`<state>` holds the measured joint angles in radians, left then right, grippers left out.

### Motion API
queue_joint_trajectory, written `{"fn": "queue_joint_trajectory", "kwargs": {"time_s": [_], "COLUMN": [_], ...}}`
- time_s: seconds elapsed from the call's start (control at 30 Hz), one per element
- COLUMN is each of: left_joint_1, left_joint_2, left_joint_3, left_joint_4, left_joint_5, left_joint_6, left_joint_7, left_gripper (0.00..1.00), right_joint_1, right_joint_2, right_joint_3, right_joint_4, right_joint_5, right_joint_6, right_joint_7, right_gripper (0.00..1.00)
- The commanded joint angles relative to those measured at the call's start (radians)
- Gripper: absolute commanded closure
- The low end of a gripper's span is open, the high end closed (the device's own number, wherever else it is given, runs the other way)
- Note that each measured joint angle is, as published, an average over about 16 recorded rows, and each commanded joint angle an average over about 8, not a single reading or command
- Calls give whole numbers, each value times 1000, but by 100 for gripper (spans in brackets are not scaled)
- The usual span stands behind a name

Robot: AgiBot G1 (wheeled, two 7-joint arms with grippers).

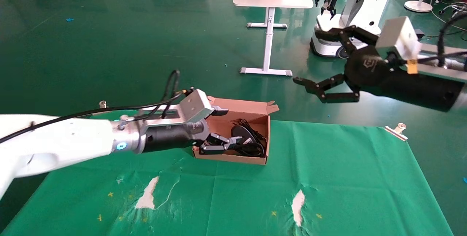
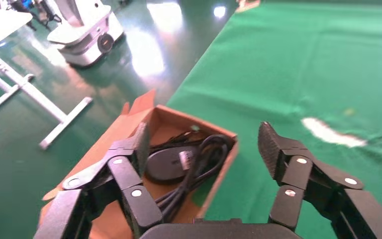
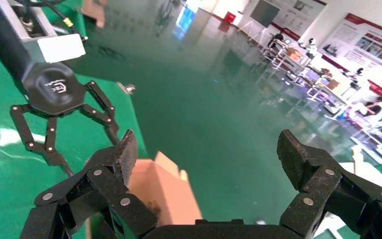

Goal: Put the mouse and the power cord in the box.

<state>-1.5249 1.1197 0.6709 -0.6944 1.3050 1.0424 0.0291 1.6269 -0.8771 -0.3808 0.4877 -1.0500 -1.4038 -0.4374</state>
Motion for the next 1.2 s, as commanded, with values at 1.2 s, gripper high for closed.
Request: {"fn": "queue_joint_trajectory", "kwargs": {"time_s": [1.2], "left_joint_1": [411], "left_joint_2": [-464], "left_joint_3": [-357], "left_joint_4": [-538], "left_joint_5": [-524], "left_joint_6": [414], "left_joint_7": [-198], "left_gripper": [0], "right_joint_1": [-504], "right_joint_2": [243], "right_joint_3": [92], "right_joint_4": [727], "right_joint_5": [291], "right_joint_6": [-84], "right_joint_7": [570], "right_gripper": [0]}}
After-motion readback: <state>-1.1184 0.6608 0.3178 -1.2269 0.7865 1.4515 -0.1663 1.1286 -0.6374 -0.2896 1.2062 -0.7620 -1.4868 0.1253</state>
